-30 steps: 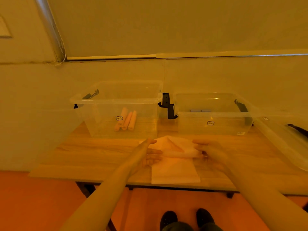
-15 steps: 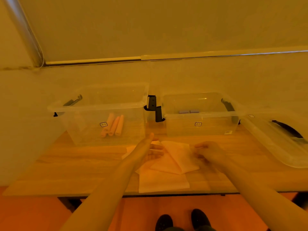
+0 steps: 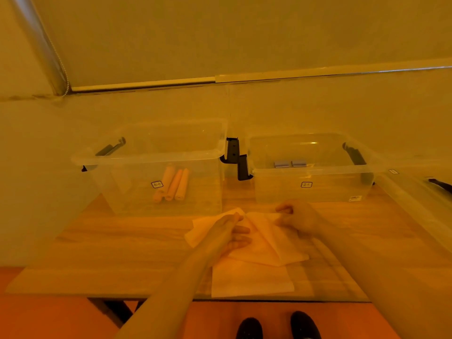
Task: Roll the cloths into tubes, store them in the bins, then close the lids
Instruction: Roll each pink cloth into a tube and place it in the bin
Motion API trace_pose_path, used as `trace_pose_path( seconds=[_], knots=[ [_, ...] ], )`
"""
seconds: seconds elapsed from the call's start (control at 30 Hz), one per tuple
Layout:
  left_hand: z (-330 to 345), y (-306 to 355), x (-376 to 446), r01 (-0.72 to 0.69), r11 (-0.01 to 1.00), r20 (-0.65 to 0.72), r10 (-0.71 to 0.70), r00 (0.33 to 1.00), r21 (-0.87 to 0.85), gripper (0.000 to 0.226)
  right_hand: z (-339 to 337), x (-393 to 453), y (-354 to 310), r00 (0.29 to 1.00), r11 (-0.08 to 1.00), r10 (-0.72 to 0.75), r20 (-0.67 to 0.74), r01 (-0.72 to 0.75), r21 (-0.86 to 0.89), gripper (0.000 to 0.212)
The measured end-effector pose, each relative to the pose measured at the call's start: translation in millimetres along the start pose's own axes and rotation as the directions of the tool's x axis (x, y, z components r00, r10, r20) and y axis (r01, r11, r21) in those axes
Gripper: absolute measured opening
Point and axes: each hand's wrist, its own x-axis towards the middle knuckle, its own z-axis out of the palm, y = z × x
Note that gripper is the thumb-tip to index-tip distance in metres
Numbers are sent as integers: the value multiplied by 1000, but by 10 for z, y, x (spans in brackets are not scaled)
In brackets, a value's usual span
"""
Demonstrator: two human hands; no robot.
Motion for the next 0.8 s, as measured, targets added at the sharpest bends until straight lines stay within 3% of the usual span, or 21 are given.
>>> trace_pose_path(
  seconds=[0.2, 0.37, 0.47, 0.53, 0.67, 0.73, 0.8],
  knots=[
    [-22, -25, -1, -18, 1000, 8, 18, 1000, -20, 33, -39, -124, -19, 1000, 966, 4, -17, 1, 258, 12],
    [-31, 4, -30, -33, 998, 7, 34, 999, -50, 31, -84, -311, -124, 1000, 876, 18, 21, -26, 482, 14],
    [-52, 52, -35, -100, 994, -26, 99, 995, -32, 44, -149, -382, -166, 995, 807, -18, 95, -41, 590, 17],
    [-66, 112, -38, -132, 989, -3, 132, 991, -71, 62, -205, -423, -220, 988, 725, -62, 138, -50, 687, 14],
    [-36, 267, -77, -138, 985, 152, 152, 977, -100, 88, -310, -494, -368, 957, 463, -186, 222, -114, 879, 14],
    [21, 333, -105, -118, 988, 199, 137, 970, -103, 86, -344, -533, -436, 946, 388, -217, 242, -144, 910, 13],
    [85, 369, -118, -137, 982, 187, 160, 969, -128, 67, -357, -570, -490, 938, 367, -239, 250, -151, 918, 13]
  ],
)
